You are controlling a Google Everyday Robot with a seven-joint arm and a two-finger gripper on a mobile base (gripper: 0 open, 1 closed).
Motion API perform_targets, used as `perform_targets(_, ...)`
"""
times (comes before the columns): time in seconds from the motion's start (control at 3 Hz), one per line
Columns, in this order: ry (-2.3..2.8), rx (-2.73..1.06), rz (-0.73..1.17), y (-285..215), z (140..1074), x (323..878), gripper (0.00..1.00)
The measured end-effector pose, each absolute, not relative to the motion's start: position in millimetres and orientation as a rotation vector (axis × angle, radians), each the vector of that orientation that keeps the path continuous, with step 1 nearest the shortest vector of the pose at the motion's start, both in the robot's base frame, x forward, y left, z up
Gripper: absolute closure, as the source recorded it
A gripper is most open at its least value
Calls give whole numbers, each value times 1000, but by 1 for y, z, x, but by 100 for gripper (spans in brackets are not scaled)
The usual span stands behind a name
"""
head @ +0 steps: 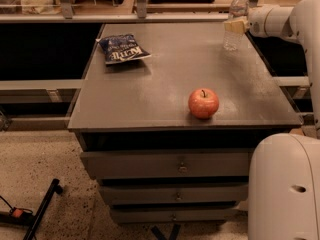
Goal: Move water bottle near apple
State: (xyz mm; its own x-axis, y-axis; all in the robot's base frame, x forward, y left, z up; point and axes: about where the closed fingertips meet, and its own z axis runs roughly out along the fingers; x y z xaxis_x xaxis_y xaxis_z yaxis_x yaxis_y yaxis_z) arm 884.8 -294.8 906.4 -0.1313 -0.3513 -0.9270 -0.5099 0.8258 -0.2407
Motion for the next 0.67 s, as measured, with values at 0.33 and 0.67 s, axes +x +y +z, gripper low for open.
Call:
perform_targets(0.33,1767,-649,147,-302,905,884,65)
perform_targets(0.67,1791,-628,146,-312,907,878,88)
